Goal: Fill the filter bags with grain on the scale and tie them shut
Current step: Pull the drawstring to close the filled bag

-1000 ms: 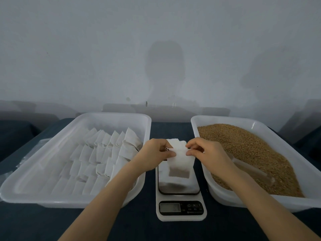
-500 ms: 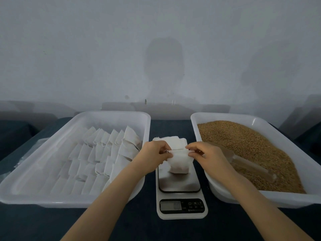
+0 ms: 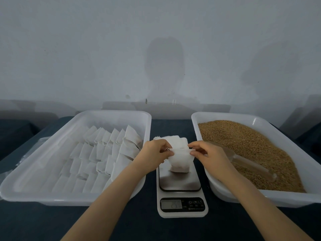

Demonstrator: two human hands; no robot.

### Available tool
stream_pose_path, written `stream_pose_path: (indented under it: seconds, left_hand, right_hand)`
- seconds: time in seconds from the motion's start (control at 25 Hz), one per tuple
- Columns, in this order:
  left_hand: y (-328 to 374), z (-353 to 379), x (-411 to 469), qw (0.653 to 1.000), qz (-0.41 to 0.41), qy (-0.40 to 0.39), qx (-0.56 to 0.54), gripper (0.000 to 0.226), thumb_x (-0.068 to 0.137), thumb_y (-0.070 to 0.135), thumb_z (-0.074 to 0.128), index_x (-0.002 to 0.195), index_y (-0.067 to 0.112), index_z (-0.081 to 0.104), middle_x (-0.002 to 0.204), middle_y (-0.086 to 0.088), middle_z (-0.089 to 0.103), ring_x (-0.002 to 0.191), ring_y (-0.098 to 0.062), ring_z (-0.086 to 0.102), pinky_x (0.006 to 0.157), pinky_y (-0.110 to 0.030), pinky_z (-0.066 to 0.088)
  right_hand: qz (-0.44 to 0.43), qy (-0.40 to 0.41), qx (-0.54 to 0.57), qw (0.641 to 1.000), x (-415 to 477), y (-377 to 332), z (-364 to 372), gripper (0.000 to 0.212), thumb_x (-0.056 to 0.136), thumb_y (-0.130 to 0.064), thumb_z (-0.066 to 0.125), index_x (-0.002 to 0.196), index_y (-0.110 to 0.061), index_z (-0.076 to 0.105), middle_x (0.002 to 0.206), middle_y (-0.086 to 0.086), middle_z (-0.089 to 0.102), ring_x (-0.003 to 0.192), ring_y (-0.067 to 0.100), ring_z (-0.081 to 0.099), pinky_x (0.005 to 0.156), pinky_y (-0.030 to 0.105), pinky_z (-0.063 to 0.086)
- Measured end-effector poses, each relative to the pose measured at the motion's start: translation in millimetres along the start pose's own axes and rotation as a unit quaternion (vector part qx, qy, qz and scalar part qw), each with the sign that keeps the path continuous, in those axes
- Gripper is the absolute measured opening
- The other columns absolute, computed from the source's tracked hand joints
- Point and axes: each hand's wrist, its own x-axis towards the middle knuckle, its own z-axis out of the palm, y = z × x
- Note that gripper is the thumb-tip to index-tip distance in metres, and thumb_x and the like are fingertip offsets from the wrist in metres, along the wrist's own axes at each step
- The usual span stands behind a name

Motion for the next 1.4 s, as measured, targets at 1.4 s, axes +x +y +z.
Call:
stream_pose_path:
  seconds: [1.4]
  left_hand:
    - [17,6,-4,0.974,0.091,-0.125,0.164,0.024,0.091,0.037,0.062,0.094,0.015,0.068,0.089,-0.002,0.066,0.083,-0.016,0.06,0.077,-0.031,0.049]
  right_hand:
    - [-0.045,-0.026,0.047,0.998,-7,-16,-3,0.009,0.084,-0.024,0.066,0.088,-0.031,0.07,0.084,-0.02,0.068,0.081,0.0,0.063,0.073,0.01,0.047]
